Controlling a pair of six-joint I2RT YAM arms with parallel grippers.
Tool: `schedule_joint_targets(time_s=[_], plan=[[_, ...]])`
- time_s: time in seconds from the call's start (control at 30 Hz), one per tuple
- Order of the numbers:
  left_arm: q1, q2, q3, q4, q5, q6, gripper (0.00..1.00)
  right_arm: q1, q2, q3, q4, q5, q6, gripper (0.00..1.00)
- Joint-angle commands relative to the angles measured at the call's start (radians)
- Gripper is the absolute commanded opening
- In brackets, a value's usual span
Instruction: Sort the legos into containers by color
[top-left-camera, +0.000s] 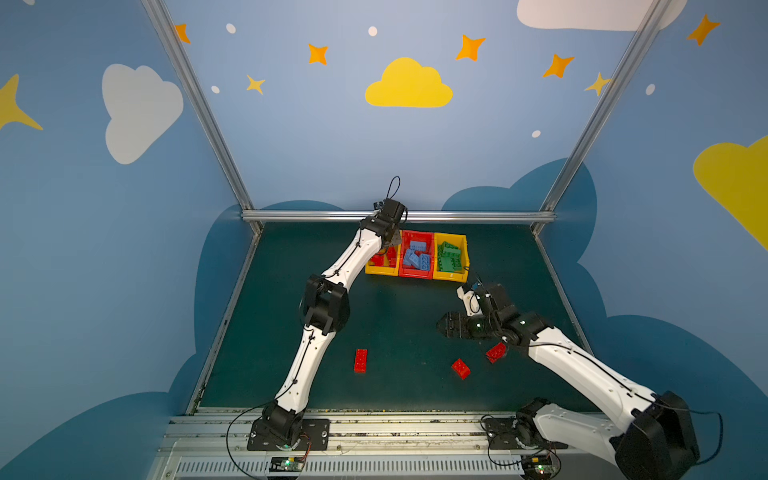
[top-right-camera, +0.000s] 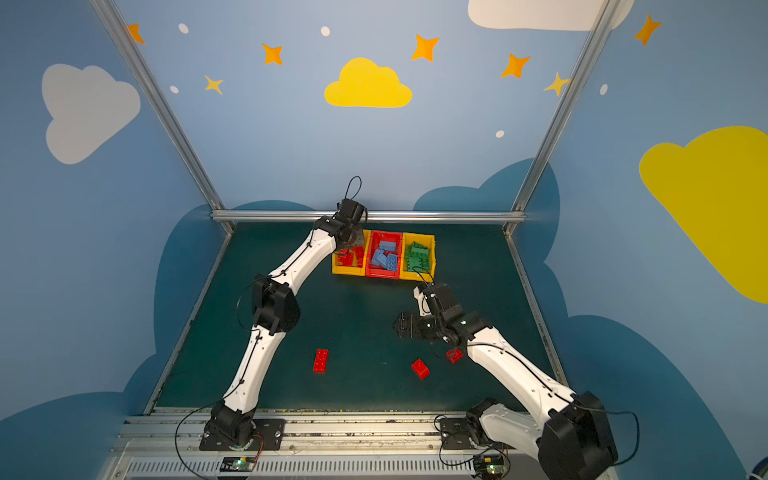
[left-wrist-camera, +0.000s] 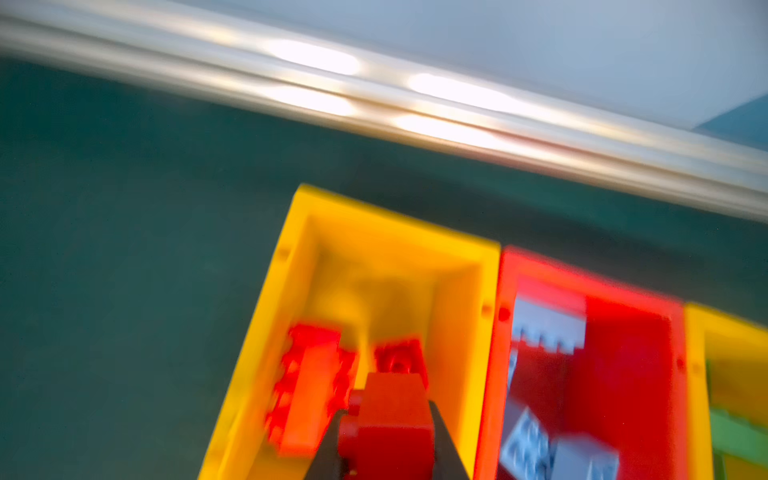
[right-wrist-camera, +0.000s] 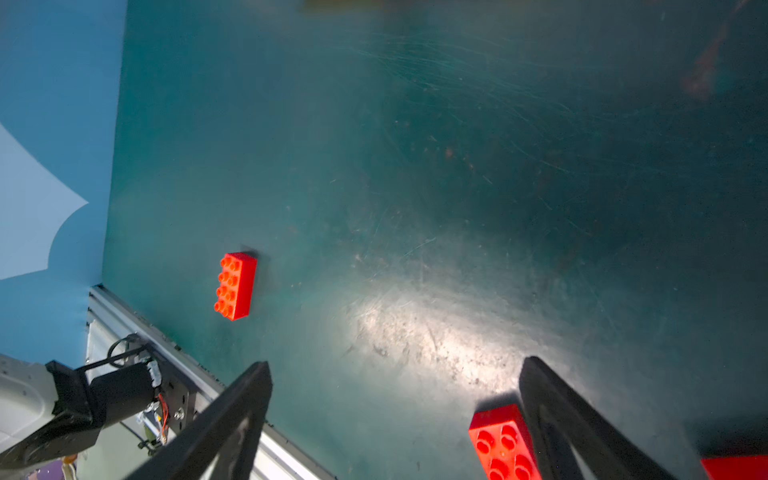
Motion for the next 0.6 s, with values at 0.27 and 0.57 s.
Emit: schedule_joint_targets(time_s=[0.27,0.57], plan=[[0.029,-0.112,-0.137,0.041,0.095,0.056,0.79,-0.039,0.074,0.086,-0.009,-0.050,-0.038,0.91],[0.001,-0.657,-0.927,0.277,0.069,-0.015,0.80,-0.010,0.022,0.020,0.023,-0.068,-0.028,0.91]])
